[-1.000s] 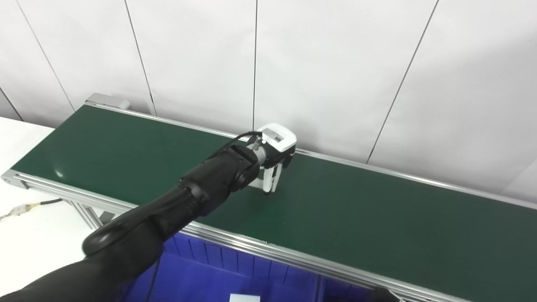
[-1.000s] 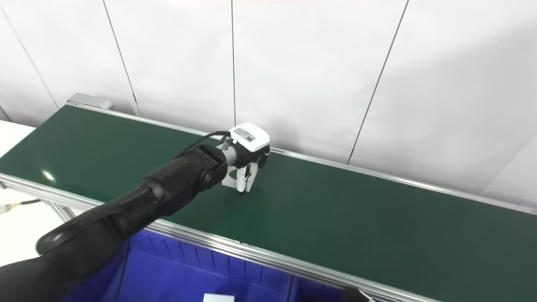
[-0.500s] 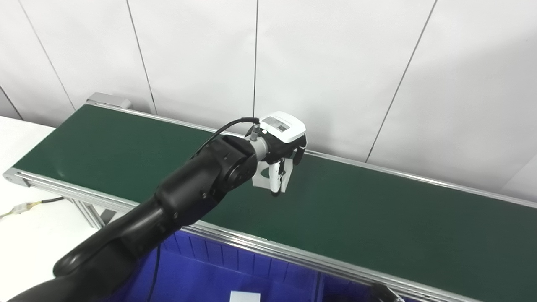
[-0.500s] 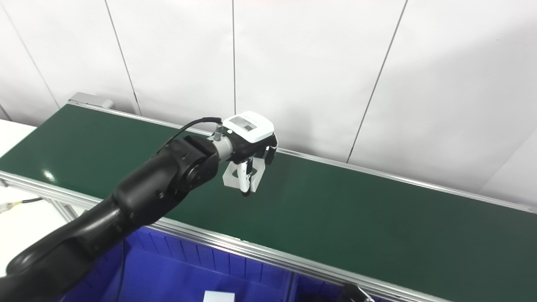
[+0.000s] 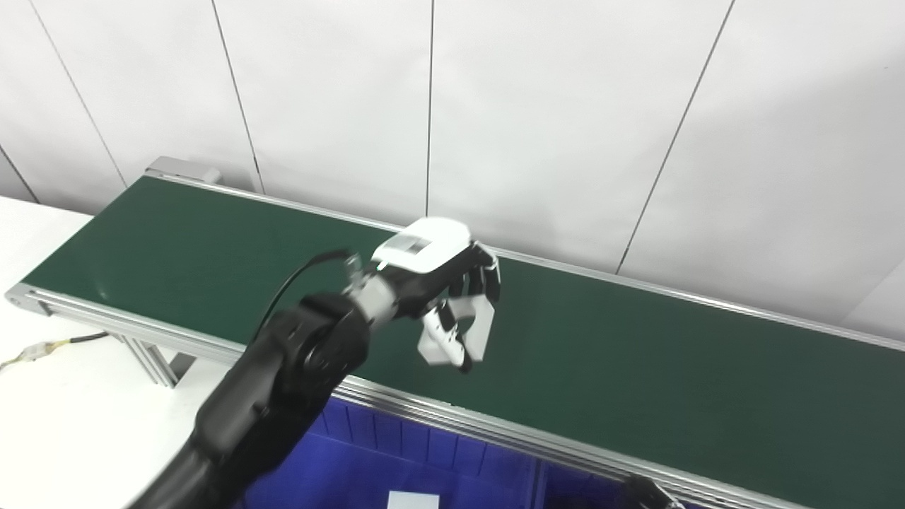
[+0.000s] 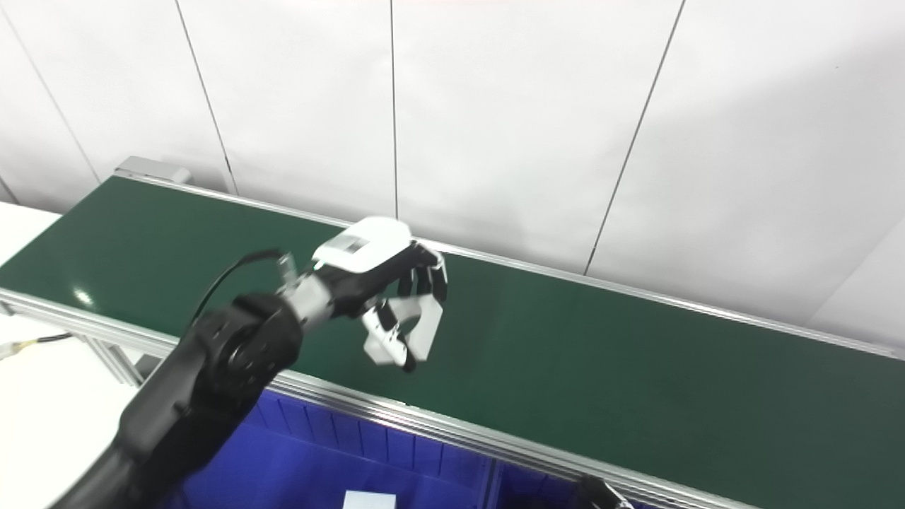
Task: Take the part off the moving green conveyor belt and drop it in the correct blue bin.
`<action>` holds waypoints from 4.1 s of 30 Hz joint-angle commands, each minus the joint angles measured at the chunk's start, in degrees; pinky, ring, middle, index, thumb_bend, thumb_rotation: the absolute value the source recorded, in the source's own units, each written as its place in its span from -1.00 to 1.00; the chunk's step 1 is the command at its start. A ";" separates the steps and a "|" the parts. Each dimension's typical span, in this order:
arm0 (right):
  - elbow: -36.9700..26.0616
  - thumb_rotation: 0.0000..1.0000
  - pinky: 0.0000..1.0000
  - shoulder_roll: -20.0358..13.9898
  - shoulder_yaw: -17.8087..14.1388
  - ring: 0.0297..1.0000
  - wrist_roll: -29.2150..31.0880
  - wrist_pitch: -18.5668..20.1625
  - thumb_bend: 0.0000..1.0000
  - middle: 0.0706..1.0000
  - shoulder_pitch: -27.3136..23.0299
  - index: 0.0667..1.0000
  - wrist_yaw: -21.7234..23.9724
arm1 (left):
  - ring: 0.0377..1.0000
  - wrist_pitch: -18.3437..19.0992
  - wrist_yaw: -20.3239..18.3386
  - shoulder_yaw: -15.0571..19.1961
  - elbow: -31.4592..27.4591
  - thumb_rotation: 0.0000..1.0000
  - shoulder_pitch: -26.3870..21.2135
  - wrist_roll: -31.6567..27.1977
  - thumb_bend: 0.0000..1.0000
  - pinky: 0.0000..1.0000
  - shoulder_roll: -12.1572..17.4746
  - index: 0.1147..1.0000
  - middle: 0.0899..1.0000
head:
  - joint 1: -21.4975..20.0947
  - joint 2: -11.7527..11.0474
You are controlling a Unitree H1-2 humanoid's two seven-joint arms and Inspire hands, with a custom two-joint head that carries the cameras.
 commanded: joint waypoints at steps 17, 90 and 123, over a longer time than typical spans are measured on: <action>-6.40 -0.36 0.43 0.03 0.61 0.52 1.89 -1.46 1.00 0.61 0.46 0.53 1.09 | -0.12 -5.70 14.06 6.31 -5.89 -1.00 19.50 -15.56 0.01 -0.20 -6.26 -0.16 -0.14 | 0.39 5.75; -17.51 -0.39 0.46 -4.76 12.54 0.55 4.01 -0.83 0.98 0.59 2.35 0.56 -10.09 | 0.04 -12.96 21.93 -4.39 5.95 -0.73 24.77 15.06 1.00 -0.15 -1.59 0.09 0.15 | -2.33 18.42; -15.94 -0.31 0.43 -3.45 14.39 0.52 -0.34 -1.38 1.00 0.58 2.44 0.53 -12.55 | 0.45 -16.64 14.25 -1.03 -0.91 -0.63 24.36 -25.26 1.00 0.30 -5.35 0.39 0.48 | -12.17 15.09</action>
